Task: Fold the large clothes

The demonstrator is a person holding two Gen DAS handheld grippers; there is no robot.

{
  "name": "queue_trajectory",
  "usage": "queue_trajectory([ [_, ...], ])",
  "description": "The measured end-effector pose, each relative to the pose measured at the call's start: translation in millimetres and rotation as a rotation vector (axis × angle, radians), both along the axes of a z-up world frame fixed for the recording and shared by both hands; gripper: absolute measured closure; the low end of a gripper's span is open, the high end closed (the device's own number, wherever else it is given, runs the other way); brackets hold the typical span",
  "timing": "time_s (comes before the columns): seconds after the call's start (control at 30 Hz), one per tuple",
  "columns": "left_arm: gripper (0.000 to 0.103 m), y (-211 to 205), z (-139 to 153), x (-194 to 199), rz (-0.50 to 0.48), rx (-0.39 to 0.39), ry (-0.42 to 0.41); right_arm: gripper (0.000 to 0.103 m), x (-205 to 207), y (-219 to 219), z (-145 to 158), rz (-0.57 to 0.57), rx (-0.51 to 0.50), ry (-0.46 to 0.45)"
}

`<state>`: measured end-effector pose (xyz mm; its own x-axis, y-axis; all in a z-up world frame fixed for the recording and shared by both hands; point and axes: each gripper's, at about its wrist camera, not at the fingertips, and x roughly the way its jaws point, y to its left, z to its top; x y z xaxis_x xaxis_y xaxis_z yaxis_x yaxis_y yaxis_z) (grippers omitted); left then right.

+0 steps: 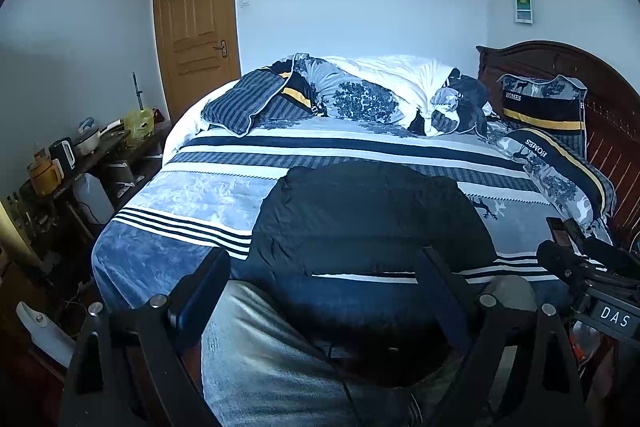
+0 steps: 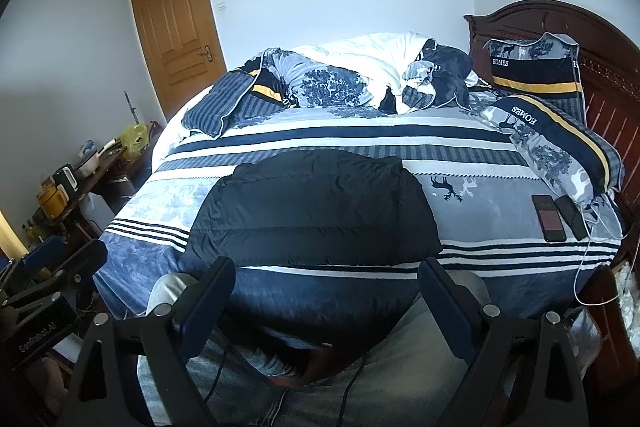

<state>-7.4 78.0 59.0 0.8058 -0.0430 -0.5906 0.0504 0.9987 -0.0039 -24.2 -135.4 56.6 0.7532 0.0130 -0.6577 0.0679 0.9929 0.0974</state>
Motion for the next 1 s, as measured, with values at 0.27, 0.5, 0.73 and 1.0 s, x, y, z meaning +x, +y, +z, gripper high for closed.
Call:
queue_trajectory([
  [0.27, 0.01, 0, 0, 0, 0.001, 0.0, 0.0, 0.009, -1, 3, 0, -0.002, -0.003, 0.003],
  [0.5, 0.01, 0, 0, -1, 0.0, 0.002, 0.0, 0.009, 1, 1, -1, -0.001, -0.006, 0.002],
  [0.73, 0.01, 3, -3, 3, -0.013, -0.001, 0.011, 0.009, 2, 0, -3, -0.002, -0.013, 0.005],
  [1.0, 0.01, 1, -31, 36, 0.012, 0.022, 0.106, 0.009, 23, -12, -14, -0.019, -0.033, 0.029],
])
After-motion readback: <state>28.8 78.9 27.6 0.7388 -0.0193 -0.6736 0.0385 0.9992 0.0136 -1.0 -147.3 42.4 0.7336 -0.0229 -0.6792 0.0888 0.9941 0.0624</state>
